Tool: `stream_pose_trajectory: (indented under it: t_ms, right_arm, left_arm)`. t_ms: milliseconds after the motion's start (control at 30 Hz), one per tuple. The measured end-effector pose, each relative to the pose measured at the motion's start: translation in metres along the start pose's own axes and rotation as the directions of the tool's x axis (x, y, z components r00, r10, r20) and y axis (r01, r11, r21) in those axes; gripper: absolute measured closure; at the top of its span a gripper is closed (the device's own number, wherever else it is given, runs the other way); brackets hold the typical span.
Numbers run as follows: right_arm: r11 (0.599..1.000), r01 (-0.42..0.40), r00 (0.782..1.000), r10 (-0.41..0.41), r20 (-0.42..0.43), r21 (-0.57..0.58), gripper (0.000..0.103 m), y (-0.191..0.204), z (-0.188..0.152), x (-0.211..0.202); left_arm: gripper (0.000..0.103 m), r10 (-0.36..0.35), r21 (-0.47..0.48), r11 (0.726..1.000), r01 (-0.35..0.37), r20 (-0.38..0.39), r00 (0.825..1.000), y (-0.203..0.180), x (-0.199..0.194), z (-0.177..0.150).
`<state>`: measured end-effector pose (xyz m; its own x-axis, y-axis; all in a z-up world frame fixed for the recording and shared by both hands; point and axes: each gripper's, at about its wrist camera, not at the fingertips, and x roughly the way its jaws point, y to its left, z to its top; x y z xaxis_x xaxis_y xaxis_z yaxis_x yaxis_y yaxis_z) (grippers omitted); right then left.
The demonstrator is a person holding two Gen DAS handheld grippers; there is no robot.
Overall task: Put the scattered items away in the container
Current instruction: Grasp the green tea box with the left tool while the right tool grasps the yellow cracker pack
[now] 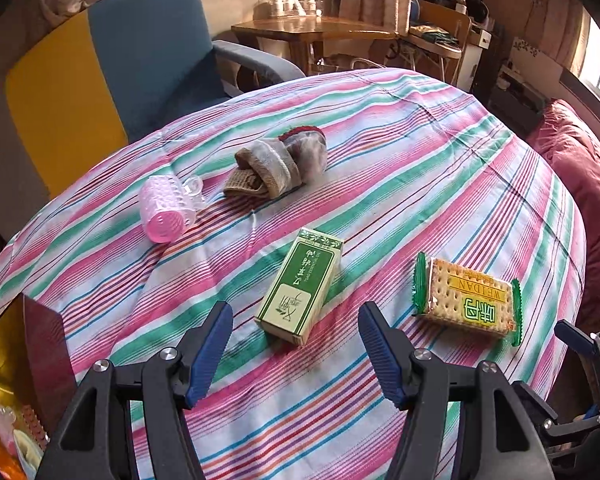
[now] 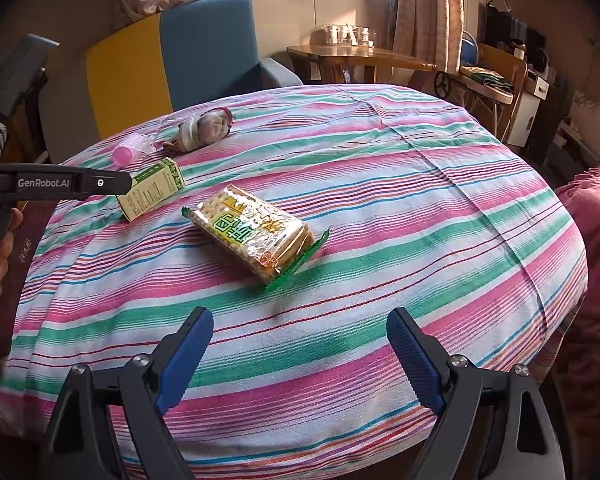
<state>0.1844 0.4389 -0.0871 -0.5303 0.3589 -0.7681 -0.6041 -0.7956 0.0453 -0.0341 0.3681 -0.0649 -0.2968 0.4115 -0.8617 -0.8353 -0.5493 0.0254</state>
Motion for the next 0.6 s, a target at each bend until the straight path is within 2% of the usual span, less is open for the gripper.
stream_pose_trajectory:
  t_ms: [67,300,367,400,600]
  right_arm:
    - [1.0,-0.001,1.0,0.001,-0.006,0.005,0.014,-0.001,0.0,0.002]
    - [1.0,0.0,1.0,0.0,-0.021,0.018,0.013,-0.006,-0.001,0.008]
    - [1.0,0.002,1.0,-0.001,-0.023,0.02,0.013,-0.007,-0.001,0.009]
    - [1.0,0.003,1.0,-0.002,-0.025,0.021,0.013,-0.007,-0.001,0.009]
    - [1.0,0.008,1.0,-0.007,-0.029,0.014,0.013,-0.006,-0.002,0.011]
  left_arm:
    - [0.037,-0.023,0.013,1.0,0.024,-0.024,0.999,0.001,0.009,0.003]
    - [0.038,-0.039,0.015,0.999,0.04,-0.075,0.996,0.006,0.034,0.009]
    - [0.049,-0.041,0.004,0.999,0.041,-0.086,0.995,0.006,0.038,0.008]
    - [0.057,-0.042,-0.002,0.999,0.042,-0.091,0.995,0.007,0.04,0.007]
    - [0.068,-0.042,-0.078,0.996,0.037,-0.073,0.996,0.011,0.034,-0.002]
